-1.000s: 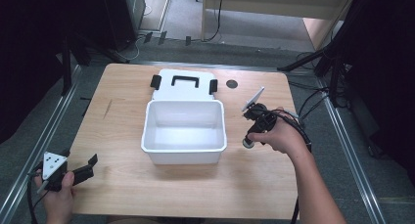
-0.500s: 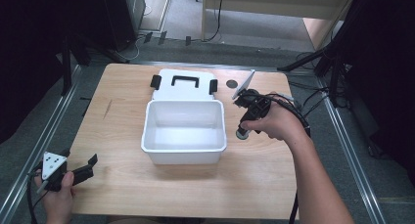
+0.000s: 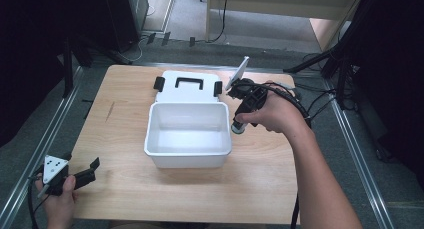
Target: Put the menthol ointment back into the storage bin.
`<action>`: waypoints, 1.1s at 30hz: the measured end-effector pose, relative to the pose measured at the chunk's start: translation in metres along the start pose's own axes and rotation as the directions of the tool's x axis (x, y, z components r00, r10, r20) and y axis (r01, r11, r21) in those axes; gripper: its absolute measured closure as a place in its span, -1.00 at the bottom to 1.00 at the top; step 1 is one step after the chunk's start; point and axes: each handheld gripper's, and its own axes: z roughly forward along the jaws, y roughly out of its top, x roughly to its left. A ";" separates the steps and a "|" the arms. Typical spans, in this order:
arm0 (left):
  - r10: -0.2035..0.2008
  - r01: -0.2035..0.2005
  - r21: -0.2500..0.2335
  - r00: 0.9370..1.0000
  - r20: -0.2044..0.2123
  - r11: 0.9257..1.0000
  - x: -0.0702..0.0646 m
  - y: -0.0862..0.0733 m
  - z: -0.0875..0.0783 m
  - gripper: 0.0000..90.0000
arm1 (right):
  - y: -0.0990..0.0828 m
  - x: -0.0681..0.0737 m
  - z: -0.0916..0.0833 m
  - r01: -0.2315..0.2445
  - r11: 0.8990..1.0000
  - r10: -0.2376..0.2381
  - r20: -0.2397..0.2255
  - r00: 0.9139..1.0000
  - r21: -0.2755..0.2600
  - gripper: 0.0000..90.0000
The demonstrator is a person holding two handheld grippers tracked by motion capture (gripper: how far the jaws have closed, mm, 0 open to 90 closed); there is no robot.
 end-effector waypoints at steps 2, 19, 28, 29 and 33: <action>0.000 0.000 0.000 1.000 0.000 1.000 0.000 0.000 0.000 -0.83 | 0.003 0.003 0.000 0.006 1.000 -0.006 -0.007 1.000 -0.002 0.14; 0.000 0.000 0.000 1.000 0.001 1.000 0.000 0.000 0.000 -0.83 | 0.017 0.018 0.004 0.051 0.999 -0.051 -0.017 0.999 0.001 0.14; -0.001 0.001 0.002 1.000 0.002 1.000 0.000 0.000 0.000 -0.83 | 0.026 0.026 0.010 0.076 0.997 -0.076 -0.022 0.997 0.007 0.14; -0.001 0.001 0.002 1.000 0.002 1.000 0.000 0.000 0.000 -0.83 | 0.026 0.026 0.010 0.076 0.997 -0.076 -0.022 0.997 0.007 0.14; -0.001 0.001 0.002 1.000 0.002 1.000 0.001 0.000 0.000 -0.83 | 0.029 0.030 0.013 0.089 0.996 -0.089 -0.026 0.996 0.006 0.14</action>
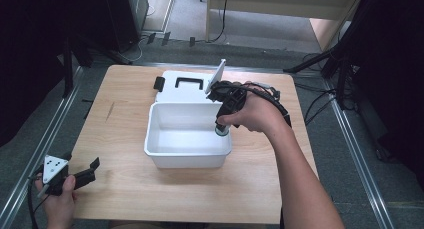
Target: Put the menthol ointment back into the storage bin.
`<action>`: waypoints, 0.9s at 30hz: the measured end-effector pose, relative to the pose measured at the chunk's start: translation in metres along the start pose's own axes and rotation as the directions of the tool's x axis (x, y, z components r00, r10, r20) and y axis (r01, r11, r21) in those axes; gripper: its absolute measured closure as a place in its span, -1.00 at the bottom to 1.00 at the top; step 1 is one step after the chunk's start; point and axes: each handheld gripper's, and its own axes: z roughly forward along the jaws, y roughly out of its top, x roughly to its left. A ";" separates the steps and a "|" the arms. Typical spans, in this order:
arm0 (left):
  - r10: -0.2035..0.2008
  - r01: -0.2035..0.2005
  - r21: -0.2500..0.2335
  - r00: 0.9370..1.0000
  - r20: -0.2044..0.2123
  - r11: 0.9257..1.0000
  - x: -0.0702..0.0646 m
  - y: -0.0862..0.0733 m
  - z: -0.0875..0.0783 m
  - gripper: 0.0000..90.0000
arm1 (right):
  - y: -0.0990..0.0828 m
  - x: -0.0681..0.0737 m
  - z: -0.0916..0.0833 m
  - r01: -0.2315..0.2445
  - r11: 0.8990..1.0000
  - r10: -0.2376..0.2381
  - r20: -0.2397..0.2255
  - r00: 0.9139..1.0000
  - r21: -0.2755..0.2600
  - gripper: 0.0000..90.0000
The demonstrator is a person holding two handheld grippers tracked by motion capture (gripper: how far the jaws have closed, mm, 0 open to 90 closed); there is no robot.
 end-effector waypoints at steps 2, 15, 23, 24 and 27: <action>-0.001 0.001 0.000 1.000 0.000 1.000 0.000 0.000 0.000 -0.83 | 0.002 0.001 0.002 0.003 1.000 -0.003 -0.004 1.000 -0.005 0.14; 0.001 -0.001 0.002 1.000 -0.001 1.000 0.000 0.000 0.000 -0.83 | 0.009 0.008 0.021 0.024 1.000 -0.023 -0.027 0.999 0.011 0.14; 0.000 0.000 0.001 1.000 -0.001 1.000 0.000 0.000 0.000 -0.83 | 0.012 0.010 0.040 0.034 0.999 -0.033 -0.043 0.999 0.023 0.14; 0.000 0.000 0.001 1.000 -0.001 1.000 0.000 0.000 0.000 -0.83 | 0.012 0.011 0.043 0.035 0.999 -0.033 -0.045 0.998 0.027 0.14; 0.000 0.000 0.001 1.000 -0.001 1.000 0.000 0.000 0.000 -0.83 | 0.013 0.011 0.051 0.048 0.998 -0.046 -0.049 0.998 0.035 0.14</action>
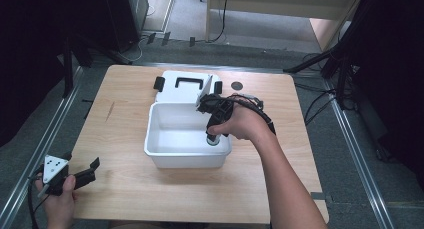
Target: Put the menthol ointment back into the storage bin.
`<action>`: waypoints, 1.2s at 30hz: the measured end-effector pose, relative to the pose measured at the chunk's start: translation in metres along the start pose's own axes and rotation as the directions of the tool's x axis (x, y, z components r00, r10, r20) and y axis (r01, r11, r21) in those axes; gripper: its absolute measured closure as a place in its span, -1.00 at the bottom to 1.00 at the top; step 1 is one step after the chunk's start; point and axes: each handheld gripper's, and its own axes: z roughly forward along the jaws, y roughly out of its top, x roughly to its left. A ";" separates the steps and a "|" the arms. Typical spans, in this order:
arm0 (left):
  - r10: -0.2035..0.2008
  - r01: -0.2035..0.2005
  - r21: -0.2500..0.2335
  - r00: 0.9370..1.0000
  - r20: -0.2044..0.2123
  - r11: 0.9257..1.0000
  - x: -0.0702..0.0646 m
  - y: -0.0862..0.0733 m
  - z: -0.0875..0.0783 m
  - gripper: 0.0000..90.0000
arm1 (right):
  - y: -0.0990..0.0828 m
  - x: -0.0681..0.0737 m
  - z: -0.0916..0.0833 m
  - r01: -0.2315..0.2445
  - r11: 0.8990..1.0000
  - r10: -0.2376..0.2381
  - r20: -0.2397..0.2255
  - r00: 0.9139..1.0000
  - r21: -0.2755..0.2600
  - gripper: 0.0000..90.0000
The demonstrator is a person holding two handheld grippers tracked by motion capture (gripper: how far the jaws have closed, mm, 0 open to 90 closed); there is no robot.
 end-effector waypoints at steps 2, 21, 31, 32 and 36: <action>-0.001 0.001 -0.001 1.000 0.000 1.000 0.000 0.000 0.000 -0.83 | 0.001 0.001 0.005 -0.002 1.000 0.002 0.000 1.000 0.005 0.14; -0.004 0.004 -0.001 1.000 0.001 1.000 0.000 0.000 0.000 -0.83 | 0.009 0.006 0.043 0.042 0.998 -0.042 -0.005 0.999 0.038 0.14; -0.005 0.005 -0.001 1.000 0.002 1.000 0.000 0.000 0.000 -0.83 | 0.012 0.009 0.058 0.053 0.997 -0.054 0.008 0.999 0.055 0.14; -0.005 0.005 -0.001 1.000 0.002 1.000 0.001 0.000 0.000 -0.83 | 0.012 0.009 0.060 0.060 0.997 -0.060 0.008 0.998 0.054 0.14; -0.003 0.003 0.000 1.000 0.001 1.000 0.001 0.000 0.000 -0.83 | 0.012 0.010 0.065 0.055 0.997 -0.055 0.005 0.998 0.053 0.14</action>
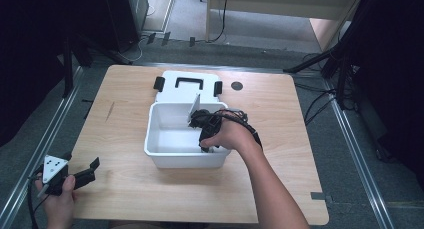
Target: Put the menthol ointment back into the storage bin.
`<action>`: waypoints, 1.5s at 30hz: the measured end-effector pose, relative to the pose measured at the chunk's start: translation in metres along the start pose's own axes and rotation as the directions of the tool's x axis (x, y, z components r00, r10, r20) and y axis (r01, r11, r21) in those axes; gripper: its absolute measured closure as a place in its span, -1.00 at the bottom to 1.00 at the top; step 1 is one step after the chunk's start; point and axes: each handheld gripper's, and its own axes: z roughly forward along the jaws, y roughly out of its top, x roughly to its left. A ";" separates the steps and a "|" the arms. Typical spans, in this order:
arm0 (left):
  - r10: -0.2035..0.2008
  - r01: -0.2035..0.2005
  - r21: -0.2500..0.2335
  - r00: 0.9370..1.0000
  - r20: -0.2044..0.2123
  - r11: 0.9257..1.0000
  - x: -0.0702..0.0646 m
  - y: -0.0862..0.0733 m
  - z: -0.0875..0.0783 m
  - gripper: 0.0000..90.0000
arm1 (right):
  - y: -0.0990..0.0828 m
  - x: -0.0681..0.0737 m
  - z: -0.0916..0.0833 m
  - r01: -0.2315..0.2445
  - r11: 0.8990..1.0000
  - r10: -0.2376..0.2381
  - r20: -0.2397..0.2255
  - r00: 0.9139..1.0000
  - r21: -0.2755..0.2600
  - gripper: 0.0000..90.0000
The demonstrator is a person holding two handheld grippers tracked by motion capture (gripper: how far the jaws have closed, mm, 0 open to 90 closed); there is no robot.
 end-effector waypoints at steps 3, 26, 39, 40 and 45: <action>-0.001 0.001 0.000 1.000 0.000 1.000 0.000 0.000 0.000 -0.83 | 0.000 0.000 0.004 0.012 1.000 -0.012 0.004 1.000 0.010 0.14; -0.005 0.005 0.001 1.000 0.000 1.000 0.000 0.000 0.000 -0.83 | 0.000 0.003 0.011 0.048 0.999 -0.049 0.039 0.998 0.027 0.08; -0.003 0.003 0.004 1.000 -0.002 1.000 0.000 0.000 0.000 -0.83 | -0.018 -0.002 -0.032 0.004 0.993 -0.003 0.009 1.000 -0.115 -0.03; -0.003 0.003 0.004 1.000 -0.002 1.000 0.000 0.000 0.000 -0.83 | -0.021 -0.003 -0.035 0.001 0.992 0.000 0.007 1.000 -0.128 -0.04; -0.002 0.002 0.004 1.000 -0.003 1.000 -0.001 0.000 0.000 -0.83 | -0.037 -0.011 -0.048 -0.033 0.984 0.036 0.013 0.999 -0.177 -0.02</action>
